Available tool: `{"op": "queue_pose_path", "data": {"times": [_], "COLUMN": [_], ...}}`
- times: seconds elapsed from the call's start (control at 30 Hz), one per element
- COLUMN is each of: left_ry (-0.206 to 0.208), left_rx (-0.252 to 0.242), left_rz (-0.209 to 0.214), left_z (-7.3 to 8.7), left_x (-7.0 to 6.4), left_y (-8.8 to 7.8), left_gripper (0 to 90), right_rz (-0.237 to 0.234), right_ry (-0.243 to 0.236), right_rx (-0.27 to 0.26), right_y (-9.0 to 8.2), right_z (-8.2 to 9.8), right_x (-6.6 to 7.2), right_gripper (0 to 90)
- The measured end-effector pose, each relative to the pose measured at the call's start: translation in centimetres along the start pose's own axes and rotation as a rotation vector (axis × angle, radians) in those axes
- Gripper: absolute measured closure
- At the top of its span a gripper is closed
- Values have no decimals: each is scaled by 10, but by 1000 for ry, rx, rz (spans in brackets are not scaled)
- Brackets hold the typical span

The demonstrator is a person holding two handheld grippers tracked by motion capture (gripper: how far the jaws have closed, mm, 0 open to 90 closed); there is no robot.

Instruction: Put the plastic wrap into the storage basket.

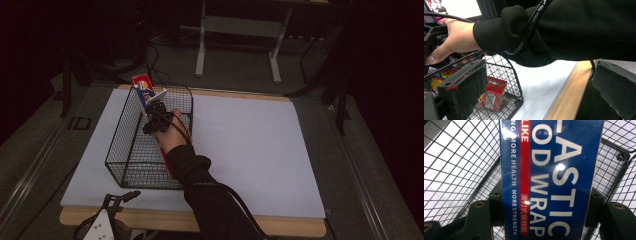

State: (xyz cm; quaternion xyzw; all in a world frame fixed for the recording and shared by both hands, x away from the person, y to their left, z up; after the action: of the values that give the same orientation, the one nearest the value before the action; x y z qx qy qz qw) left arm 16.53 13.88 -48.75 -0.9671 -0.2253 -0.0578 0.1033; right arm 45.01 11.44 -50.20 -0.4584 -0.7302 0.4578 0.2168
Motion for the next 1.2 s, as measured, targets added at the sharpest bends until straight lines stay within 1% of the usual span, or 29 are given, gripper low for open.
{"op": "queue_pose_path", "data": {"times": [0.1, 0.17, 0.2, 0.3, 0.37, 0.4, 0.43, 0.47, 0.5, 0.6, 0.7, 0.77, 0.87, 0.9, 1.1, 1.13, 1.2], "left_ry": [0, 0, 0, -1, -1, -1, -1, -1, 0, -1, -2, -2, -1, -2, -2, -1, -3], "left_rx": [1, 2, 2, 2, 3, 2, 2, 2, 4, 8, 11, 12, 15, 17, 22, 23, 23], "left_rz": [1, 1, 2, 2, 1, 1, 1, 1, 1, 2, 3, 2, 2, 4, 3, 4, 5], "left_z": [0, 0, 0, 1, 1, 1, 0, 1, 1, 1, 2, 2, 2, 3, 3, 4, 4], "left_x": [0, 0, 0, 0, 0, 0, 0, 0, 0, 0, 0, 0, 0, 0, 0, 0, 0], "left_y": [0, 0, 0, 1, 0, 0, 0, 0, 1, 1, 2, 2, 3, 3, 4, 4, 4], "left_gripper": [2, 2, 2, 2, 3, 3, 2, 2, 2, 3, 3, 3, 2, 2, 2, 2, 2], "right_rz": [-9, -30, -39, -55, -67, -73, -96, -114, -118, -124, -140, -143, -151, -158, -165, -172, -185], "right_ry": [1, 14, 16, 17, 10, 8, 5, 0, -9, -50, -69, -88, -82, -79, -94, -88, -95], "right_rx": [-8, -18, -29, -68, -88, -97, -105, -112, -119, -176, -213, -227, -256, -259, -297, -296, -287], "right_y": [0, -1, -2, -10, -15, -18, -21, -24, -26, -37, -47, -54, -65, -69, -88, -91, -94], "right_z": [0, 1, 0, -3, -4, -5, -5, -4, -3, -1, 0, 2, 3, 4, 13, 15, 19], "right_x": [0, -1, -2, -2, -3, -4, -4, -4, -5, -8, -13, -17, -23, -24, -36, -38, -43], "right_gripper": [369, 349, 316, 287, 262, 228, 189, 181, 179, 141, 140, 140, 140, 140, 139, 137, 139]}}
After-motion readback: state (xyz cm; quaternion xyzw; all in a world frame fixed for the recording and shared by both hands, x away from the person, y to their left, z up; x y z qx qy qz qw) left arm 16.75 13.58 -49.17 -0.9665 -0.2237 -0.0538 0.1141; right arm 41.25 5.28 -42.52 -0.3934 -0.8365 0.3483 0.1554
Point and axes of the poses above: each handheld gripper's, and its own axes: y roughly forward along the jaws, z roughly out of its underside, x roughly to its left, the point moved 7 cm from there along y, roughly forward along the jaws, and after that the axes turned 10 degrees about z, right-handed, at the moved point
